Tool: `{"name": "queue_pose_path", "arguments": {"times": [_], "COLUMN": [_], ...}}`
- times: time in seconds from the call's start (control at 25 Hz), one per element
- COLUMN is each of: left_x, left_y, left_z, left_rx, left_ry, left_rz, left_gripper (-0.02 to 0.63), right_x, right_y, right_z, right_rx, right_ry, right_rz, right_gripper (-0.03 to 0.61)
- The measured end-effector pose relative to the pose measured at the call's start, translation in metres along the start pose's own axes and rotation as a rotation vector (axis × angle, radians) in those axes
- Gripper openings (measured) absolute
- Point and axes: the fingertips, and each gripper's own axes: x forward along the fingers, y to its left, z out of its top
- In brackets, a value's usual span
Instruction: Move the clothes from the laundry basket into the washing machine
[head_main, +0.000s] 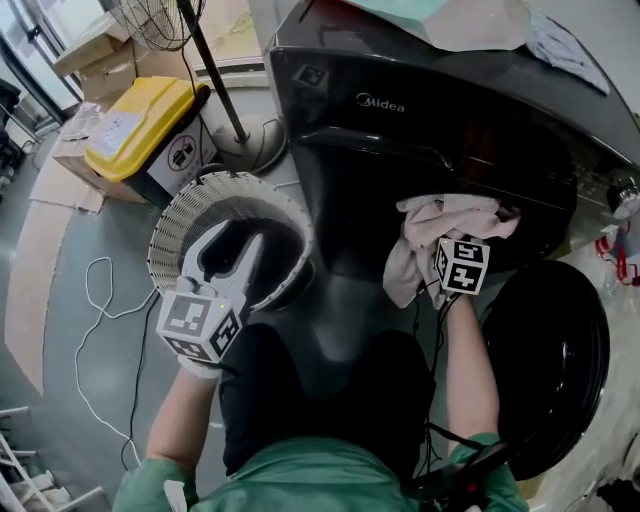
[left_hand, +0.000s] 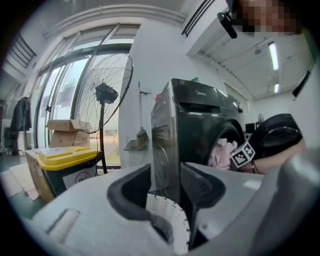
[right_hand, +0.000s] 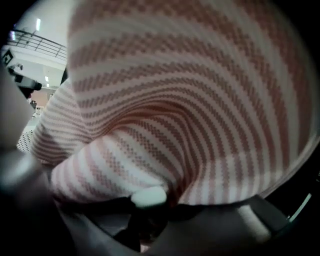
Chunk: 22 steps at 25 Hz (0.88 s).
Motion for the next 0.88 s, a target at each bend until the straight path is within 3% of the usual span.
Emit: {"name": "queue_pose_path", "arguments": {"times": [0.16, 0.24, 0.36, 0.64, 0.88], "left_x": [-0.006, -0.007, -0.006, 0.007, 0.015], "left_y": [0.005, 0.007, 0.008, 0.004, -0.004], "left_z": [-0.002, -0.002, -0.004, -0.013, -0.020], "left_rx": [0.007, 0.009, 0.005, -0.016, -0.024], "left_ry": [0.009, 0.008, 0.010, 0.007, 0.007], "left_rz": [0.017, 0.021, 0.016, -0.019, -0.049], "left_gripper": [0.187, 0.187, 0.187, 0.187, 0.187], "right_x": [0.023, 0.026, 0.024, 0.012, -0.016], "right_y": [0.002, 0.004, 0.007, 0.011, 0.029], "right_z": [-0.031, -0.036, -0.035, -0.034, -0.060], "right_rx": [0.022, 0.025, 0.015, -0.001, 0.037], "right_ry": [0.162, 0.184, 0.170, 0.167, 0.239], "right_rz": [-0.002, -0.006, -0.009, 0.000, 0.056], "right_gripper": [0.148, 0.200, 0.229, 0.236, 0.236]}}
